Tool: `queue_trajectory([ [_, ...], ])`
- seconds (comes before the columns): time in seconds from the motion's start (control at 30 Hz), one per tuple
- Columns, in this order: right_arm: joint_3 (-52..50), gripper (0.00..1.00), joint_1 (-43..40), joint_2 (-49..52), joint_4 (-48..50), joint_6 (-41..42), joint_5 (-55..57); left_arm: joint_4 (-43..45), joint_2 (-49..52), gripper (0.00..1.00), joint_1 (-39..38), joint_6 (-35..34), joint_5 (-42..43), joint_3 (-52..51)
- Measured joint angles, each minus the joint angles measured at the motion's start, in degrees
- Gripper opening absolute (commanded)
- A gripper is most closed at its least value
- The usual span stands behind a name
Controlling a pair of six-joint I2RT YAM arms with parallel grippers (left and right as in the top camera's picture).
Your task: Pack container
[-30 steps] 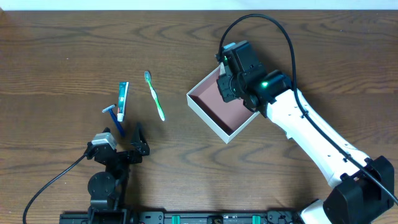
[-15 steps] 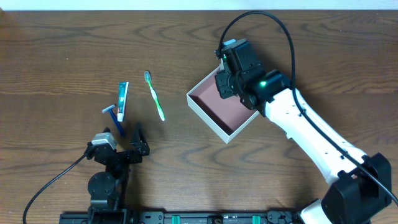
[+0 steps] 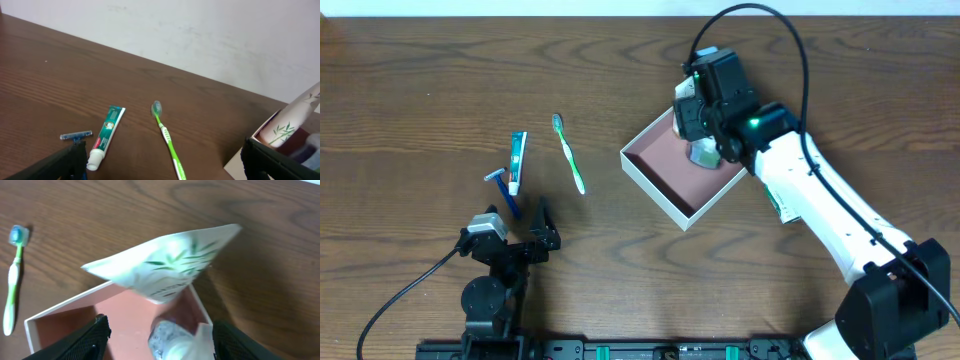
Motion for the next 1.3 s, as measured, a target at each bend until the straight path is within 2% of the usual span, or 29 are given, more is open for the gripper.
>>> queue_trajectory([
  [0.33, 0.5, 0.7, -0.3, -0.1, -0.9, -1.1, -0.6, 0.0, 0.0, 0.98, 0.0, 0.0, 0.0, 0.0],
  [0.47, 1.4, 0.7, -0.3, -1.7, -5.0, -1.4, -2.1, 0.0, 0.0, 0.98, 0.0, 0.0, 0.0, 0.0],
  [0.67, 2.6, 0.7, -0.9, -10.4, -14.1, -1.1, -1.6, 0.0, 0.0, 0.98, 0.0, 0.0, 0.0, 0.0],
  [0.83, 3.4, 0.7, -5.1, -14.3, -18.8, 0.0, 0.1, 0.0, 0.0, 0.98, 0.0, 0.0, 0.0, 0.0],
  [1.1, 0.9, 0.71, -14.9, -10.8, -18.9, 1.9, 0.6, 0.0, 0.0, 0.98, 0.0, 0.0, 0.0, 0.0],
  [1.3, -2.1, 0.71, -18.9, -5.3, -16.9, 2.2, -0.8, 0.0, 0.0, 0.98, 0.0, 0.0, 0.0, 0.0],
])
